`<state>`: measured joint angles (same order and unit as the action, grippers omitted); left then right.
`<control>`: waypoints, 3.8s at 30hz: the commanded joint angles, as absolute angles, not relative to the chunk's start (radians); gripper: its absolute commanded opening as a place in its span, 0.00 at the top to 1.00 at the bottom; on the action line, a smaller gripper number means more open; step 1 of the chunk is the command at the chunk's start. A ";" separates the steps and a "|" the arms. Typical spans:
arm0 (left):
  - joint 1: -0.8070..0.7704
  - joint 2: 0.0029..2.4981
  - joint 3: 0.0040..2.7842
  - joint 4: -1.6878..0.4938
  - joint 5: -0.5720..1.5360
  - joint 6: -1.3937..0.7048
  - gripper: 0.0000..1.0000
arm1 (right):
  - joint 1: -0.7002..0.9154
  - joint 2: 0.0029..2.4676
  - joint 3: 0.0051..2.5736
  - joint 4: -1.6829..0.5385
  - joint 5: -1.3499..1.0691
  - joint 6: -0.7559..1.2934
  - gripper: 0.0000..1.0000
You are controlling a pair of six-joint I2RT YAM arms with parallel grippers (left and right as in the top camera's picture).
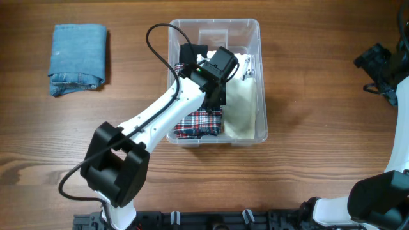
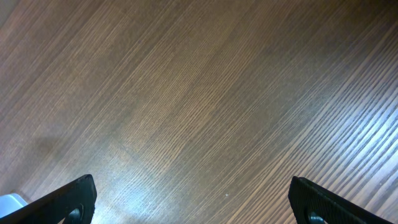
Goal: Pack container
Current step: 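Press the plaid cloth flat beside the cream cloth with the left gripper, then release the plaid cloth and move the left gripper left over the denim cloth, then lower the left gripper and grasp the edge of the denim cloth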
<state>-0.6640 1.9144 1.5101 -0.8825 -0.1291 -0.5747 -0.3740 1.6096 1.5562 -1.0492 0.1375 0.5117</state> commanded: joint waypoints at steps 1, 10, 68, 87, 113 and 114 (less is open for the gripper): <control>-0.672 1.949 1.506 -0.836 -0.110 -0.583 0.96 | -0.378 1.618 1.549 -1.047 0.130 0.524 0.00; -0.668 1.776 1.602 -0.825 -0.314 -0.503 0.74 | -0.378 1.618 1.549 -1.047 0.130 0.524 0.00; 0.288 2.193 1.601 -0.685 -0.238 -0.290 0.96 | -0.378 1.618 1.549 -1.047 0.130 0.524 0.00; 0.273 2.119 1.609 -0.944 0.056 -0.382 0.96 | -0.378 1.618 1.549 -1.047 0.130 0.524 0.00; 0.660 1.978 1.621 -0.933 0.527 -0.241 0.08 | -0.378 1.618 1.549 -1.047 0.130 0.524 0.00; 0.667 1.996 1.621 -0.936 0.536 -0.242 0.08 | -0.378 1.618 1.549 -1.047 0.130 0.524 0.00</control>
<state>0.6411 1.9350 1.6234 -0.9283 0.3260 -0.3073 -0.3740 1.6096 1.5562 -1.0492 0.1375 0.5117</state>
